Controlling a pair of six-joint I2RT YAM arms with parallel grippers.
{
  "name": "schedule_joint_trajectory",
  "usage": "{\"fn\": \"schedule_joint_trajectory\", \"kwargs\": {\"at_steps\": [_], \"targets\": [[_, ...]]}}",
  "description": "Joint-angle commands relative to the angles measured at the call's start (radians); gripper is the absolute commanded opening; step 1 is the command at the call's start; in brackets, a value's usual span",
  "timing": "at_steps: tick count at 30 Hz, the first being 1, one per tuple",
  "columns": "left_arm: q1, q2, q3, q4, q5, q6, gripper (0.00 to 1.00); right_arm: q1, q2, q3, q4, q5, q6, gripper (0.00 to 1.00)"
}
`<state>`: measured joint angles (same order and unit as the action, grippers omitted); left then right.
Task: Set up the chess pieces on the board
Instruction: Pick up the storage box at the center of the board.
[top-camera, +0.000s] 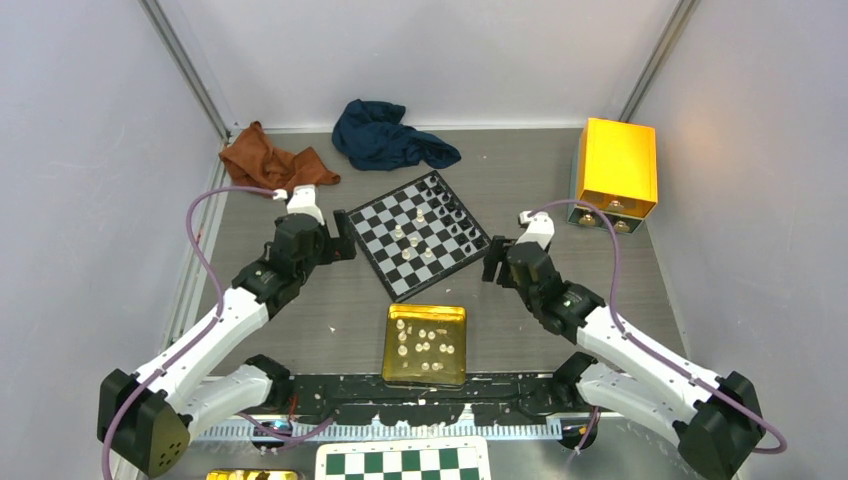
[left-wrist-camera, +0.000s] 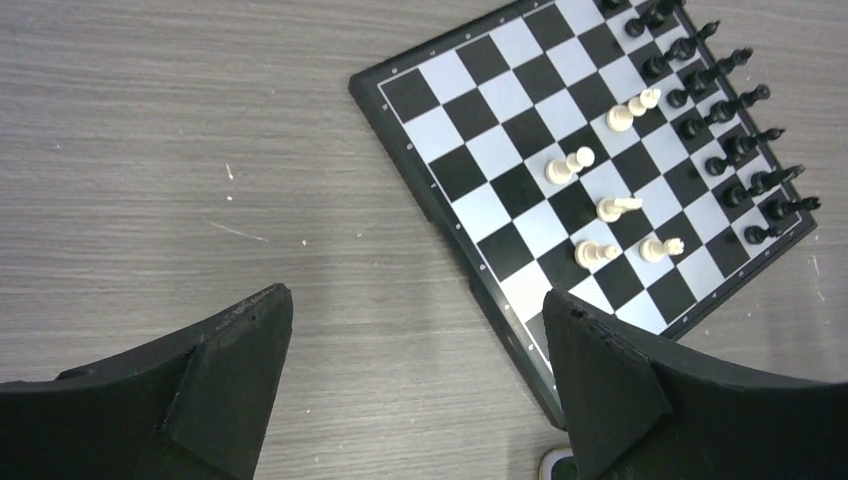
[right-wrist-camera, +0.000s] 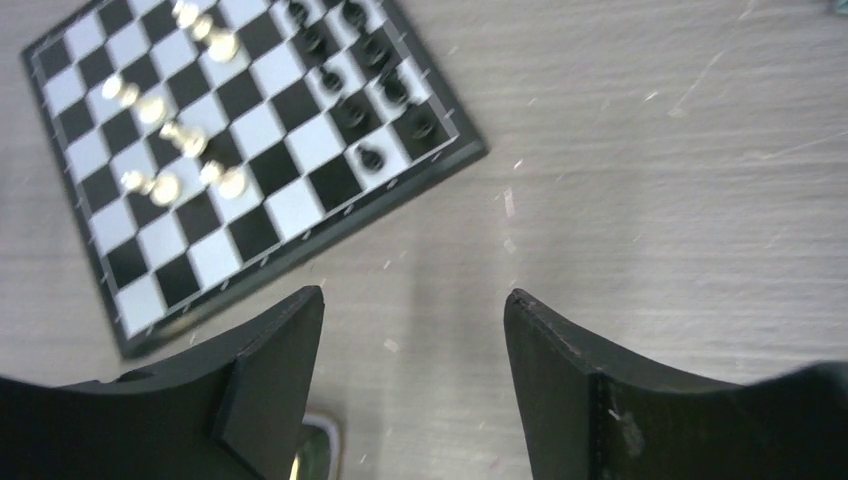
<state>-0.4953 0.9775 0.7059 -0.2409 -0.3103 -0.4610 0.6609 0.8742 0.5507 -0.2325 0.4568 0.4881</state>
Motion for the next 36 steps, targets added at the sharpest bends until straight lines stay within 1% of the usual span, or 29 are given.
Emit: {"fn": "schedule_joint_trajectory", "kwargs": {"at_steps": [1, 4, 8, 12, 17, 21, 24, 26, 34, 36], "targets": [[-0.008, -0.028, -0.004, -0.053, 0.043, -0.021, 0.96, 0.126, -0.036, 0.016, -0.134, -0.025, 0.121, 0.70], [-0.013, -0.029, -0.012, -0.072, 0.053, -0.032, 0.95, 0.248, -0.010, 0.028, -0.179, 0.037, 0.187, 0.70], [-0.024, -0.035, -0.031, -0.078, 0.060, -0.048, 0.95, 0.400, 0.078, 0.051, -0.206, 0.120, 0.267, 0.69], [-0.036, -0.037, -0.040, -0.084, 0.065, -0.057, 0.94, 0.484, 0.166, 0.064, -0.204, 0.175, 0.343, 0.68], [-0.047, -0.042, -0.043, -0.096, 0.065, -0.058, 0.93, 0.521, 0.243, 0.053, -0.176, 0.189, 0.405, 0.66], [-0.051, -0.053, -0.051, -0.097, 0.065, -0.060, 0.93, 0.523, 0.254, 0.032, -0.162, 0.200, 0.434, 0.58], [-0.053, -0.057, -0.058, -0.097, 0.063, -0.060, 0.93, 0.522, 0.257, 0.024, -0.162, 0.196, 0.448, 0.46], [-0.054, -0.059, -0.062, -0.097, 0.061, -0.062, 0.93, 0.523, 0.267, 0.020, -0.162, 0.192, 0.458, 0.41], [-0.055, -0.062, -0.071, -0.096, 0.056, -0.067, 0.92, 0.523, 0.324, -0.012, -0.106, 0.154, 0.489, 0.34], [-0.054, -0.060, -0.073, -0.094, 0.056, -0.067, 0.92, 0.523, 0.340, -0.017, -0.089, 0.148, 0.494, 0.30]]}}
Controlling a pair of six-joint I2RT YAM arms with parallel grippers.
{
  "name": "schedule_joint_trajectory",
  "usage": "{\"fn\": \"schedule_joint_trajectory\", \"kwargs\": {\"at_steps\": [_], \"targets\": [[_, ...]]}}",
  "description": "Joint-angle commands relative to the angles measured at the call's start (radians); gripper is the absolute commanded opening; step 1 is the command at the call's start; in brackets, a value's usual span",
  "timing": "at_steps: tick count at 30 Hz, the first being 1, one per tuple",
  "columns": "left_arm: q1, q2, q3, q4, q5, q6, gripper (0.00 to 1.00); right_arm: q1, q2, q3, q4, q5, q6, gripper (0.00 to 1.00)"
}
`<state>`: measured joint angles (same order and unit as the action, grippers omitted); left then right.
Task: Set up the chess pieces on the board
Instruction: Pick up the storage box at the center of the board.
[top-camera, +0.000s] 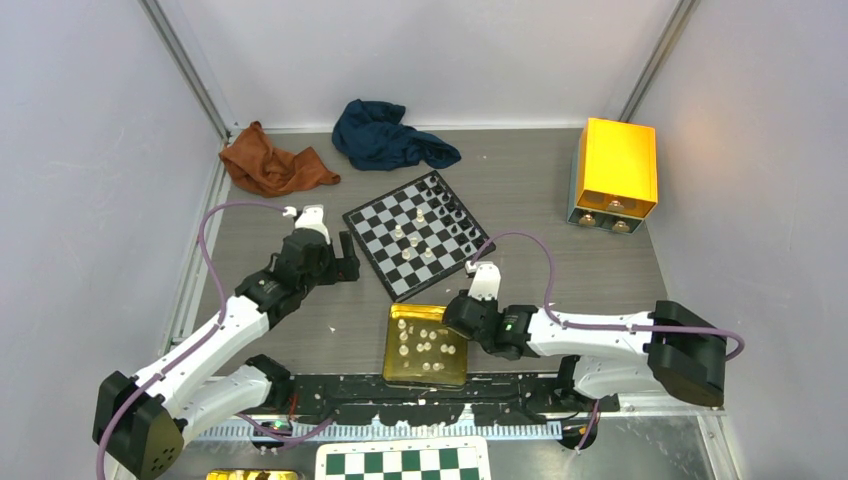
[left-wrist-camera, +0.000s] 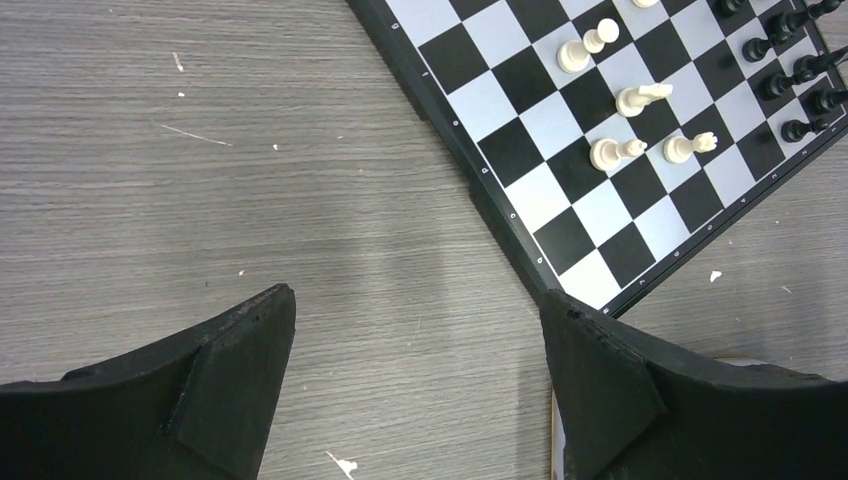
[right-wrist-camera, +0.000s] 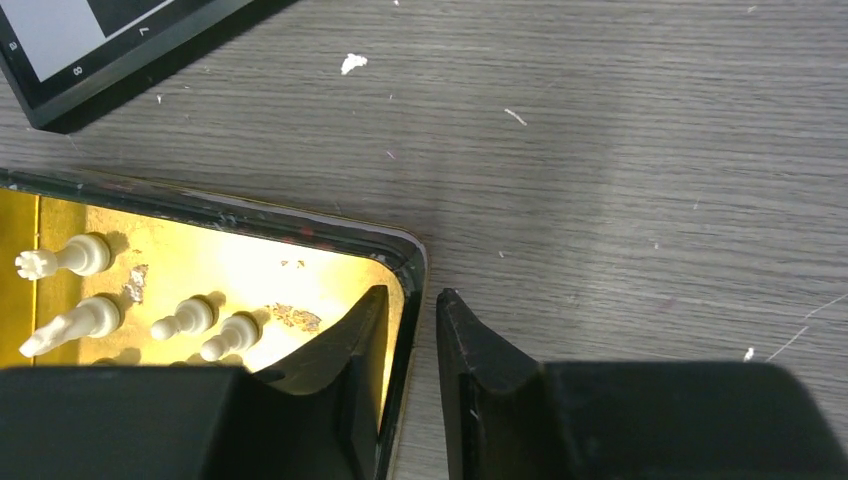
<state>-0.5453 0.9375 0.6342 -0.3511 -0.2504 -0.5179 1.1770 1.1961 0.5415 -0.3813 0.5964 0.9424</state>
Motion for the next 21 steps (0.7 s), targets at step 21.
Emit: {"fn": "schedule_joint_trajectory", "kwargs": {"at_steps": [21], "targets": [[-0.005, -0.032, 0.044, -0.016, -0.044, -0.016, 0.92, 0.007, -0.006, 0.088, -0.026, 0.031, -0.008, 0.01]]}}
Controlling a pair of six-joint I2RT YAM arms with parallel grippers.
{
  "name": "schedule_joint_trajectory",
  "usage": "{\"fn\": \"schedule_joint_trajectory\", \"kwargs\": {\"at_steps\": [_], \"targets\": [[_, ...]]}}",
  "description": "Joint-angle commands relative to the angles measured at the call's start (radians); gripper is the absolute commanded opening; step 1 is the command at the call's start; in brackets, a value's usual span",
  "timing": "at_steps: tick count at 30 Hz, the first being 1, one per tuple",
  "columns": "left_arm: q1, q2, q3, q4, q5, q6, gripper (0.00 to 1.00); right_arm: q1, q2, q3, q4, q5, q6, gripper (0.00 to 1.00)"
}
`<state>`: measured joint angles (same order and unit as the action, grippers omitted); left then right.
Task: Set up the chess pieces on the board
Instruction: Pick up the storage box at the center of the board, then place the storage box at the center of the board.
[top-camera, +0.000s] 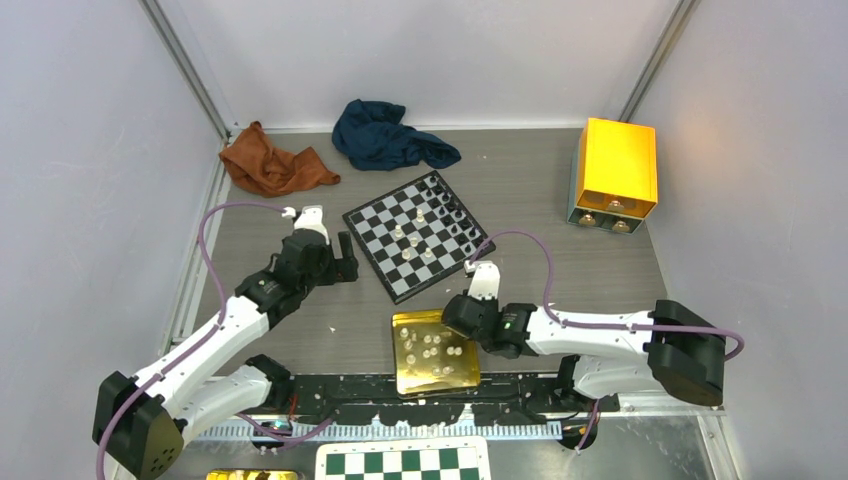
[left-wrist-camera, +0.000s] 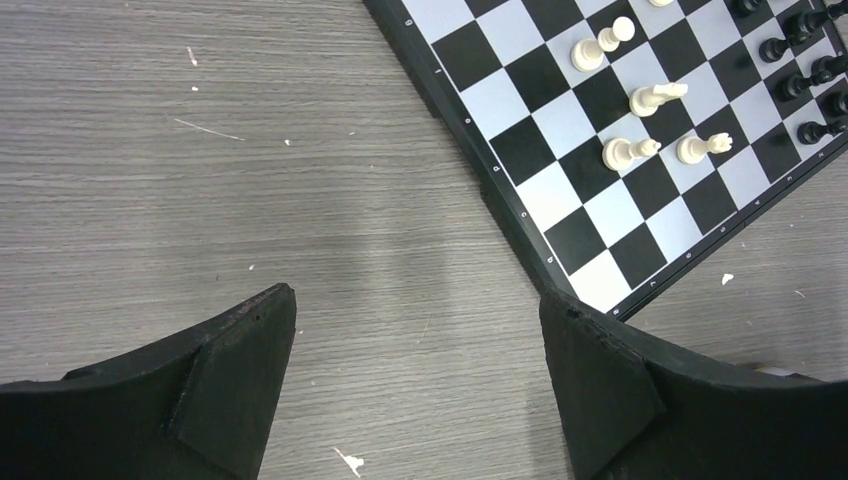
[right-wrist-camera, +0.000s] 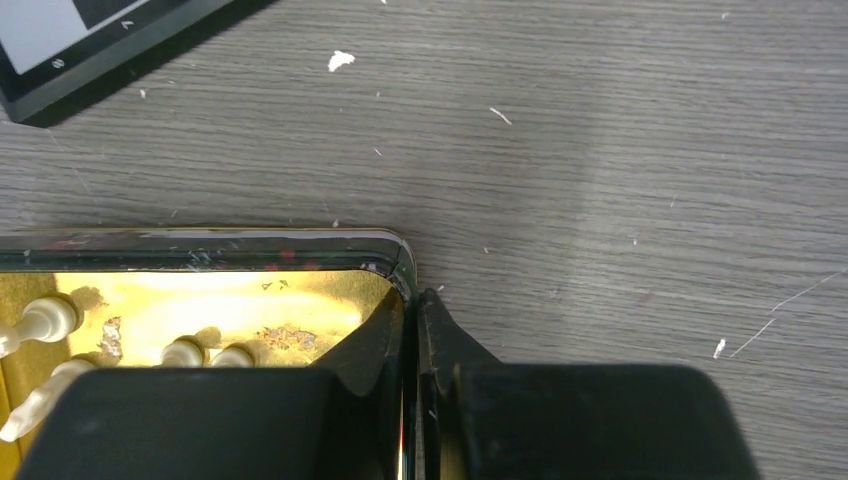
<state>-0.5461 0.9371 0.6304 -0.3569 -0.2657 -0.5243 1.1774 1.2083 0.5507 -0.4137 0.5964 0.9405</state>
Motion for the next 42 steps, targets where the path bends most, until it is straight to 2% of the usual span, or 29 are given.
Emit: {"fn": "schedule_joint_trajectory", "kwargs": {"at_steps": [1, 14, 18, 29, 42], "targets": [[-0.005, -0.040, 0.058, -0.018, -0.030, -0.007, 0.92, 0.007, -0.018, 0.090, 0.004, 0.032, -0.013, 0.01], [-0.004, -0.065, 0.098, -0.056, -0.044, 0.000, 0.92, 0.003, -0.085, 0.312, -0.186, 0.143, -0.088, 0.01], [-0.006, -0.066, 0.104, -0.056, -0.043, -0.002, 0.92, -0.037, -0.111, 0.370, -0.242, 0.177, -0.117, 0.00], [-0.006, 0.022, 0.157, -0.041, -0.015, -0.006, 0.92, -0.375, -0.138, 0.520, -0.270, 0.067, -0.284, 0.00], [-0.012, 0.046, 0.165, -0.025, -0.017, 0.008, 0.91, -0.762, 0.131, 0.744, -0.103, -0.097, -0.384, 0.00]]}}
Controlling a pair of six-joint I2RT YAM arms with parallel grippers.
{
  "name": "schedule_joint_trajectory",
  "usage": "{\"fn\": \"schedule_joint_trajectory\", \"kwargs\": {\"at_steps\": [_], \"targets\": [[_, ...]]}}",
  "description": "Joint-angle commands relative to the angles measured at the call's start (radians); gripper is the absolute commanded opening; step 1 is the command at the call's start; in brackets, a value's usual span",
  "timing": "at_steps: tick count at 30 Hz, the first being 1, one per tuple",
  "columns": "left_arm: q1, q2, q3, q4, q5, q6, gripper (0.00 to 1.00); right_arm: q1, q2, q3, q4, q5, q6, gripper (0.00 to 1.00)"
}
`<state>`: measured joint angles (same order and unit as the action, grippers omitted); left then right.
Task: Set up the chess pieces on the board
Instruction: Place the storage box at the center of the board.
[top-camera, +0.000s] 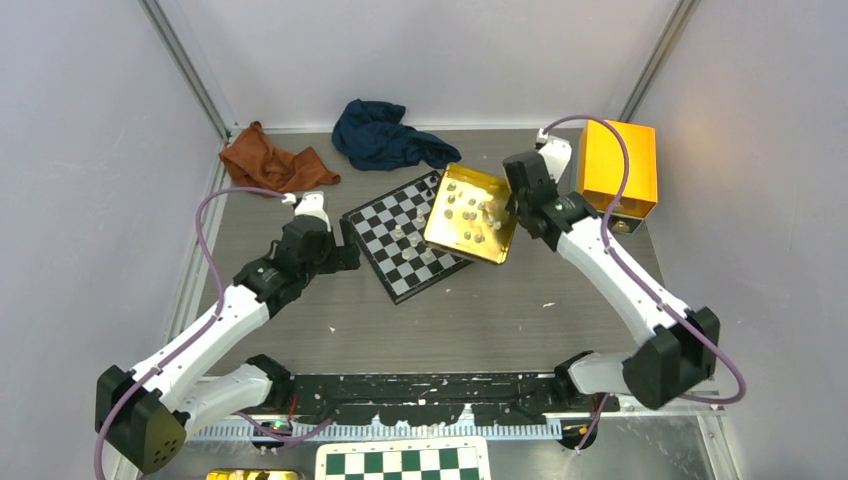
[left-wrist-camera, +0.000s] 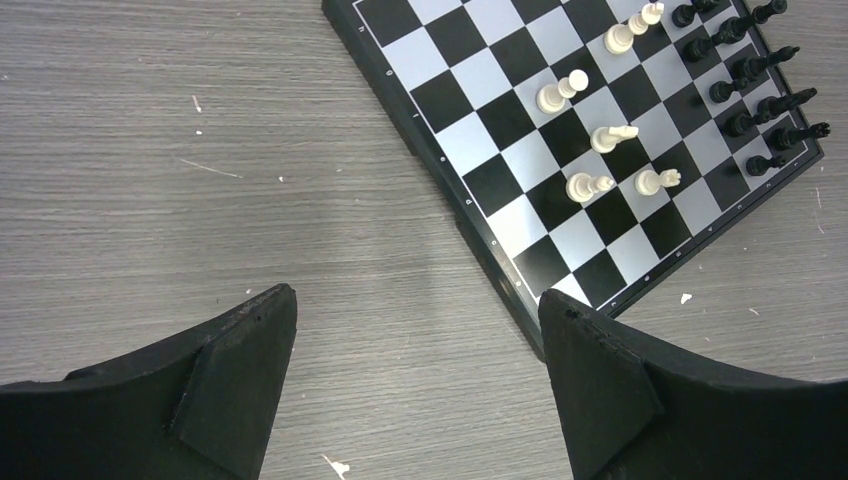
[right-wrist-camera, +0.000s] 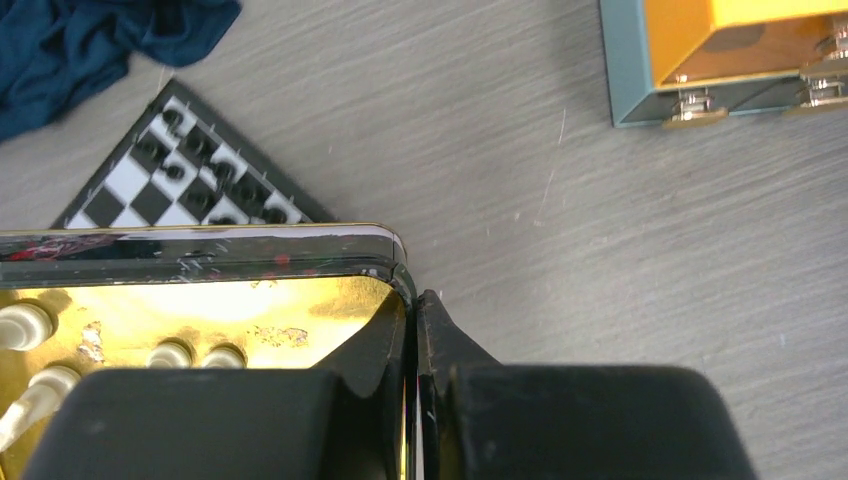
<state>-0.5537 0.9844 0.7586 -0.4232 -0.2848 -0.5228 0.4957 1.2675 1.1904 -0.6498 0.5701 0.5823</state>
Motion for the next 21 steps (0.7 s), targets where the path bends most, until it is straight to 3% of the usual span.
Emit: {"fn": "schedule_joint_trajectory", "kwargs": {"at_steps": [1, 12, 21], "targets": [[-0.005, 0.000, 0.036, 0.044, 0.004, 0.007, 0.91, -0.111, 0.105, 0.129, 0.144, -0.083, -0.028, 0.00], [-0.011, 0.094, 0.007, 0.133, -0.041, -0.054, 0.90, -0.326, 0.495, 0.459, 0.205, -0.215, -0.066, 0.00], [-0.050, 0.250, 0.094, 0.116, -0.136, -0.189, 0.88, -0.431, 0.791, 0.754, 0.106, -0.299, -0.056, 0.00]]}}
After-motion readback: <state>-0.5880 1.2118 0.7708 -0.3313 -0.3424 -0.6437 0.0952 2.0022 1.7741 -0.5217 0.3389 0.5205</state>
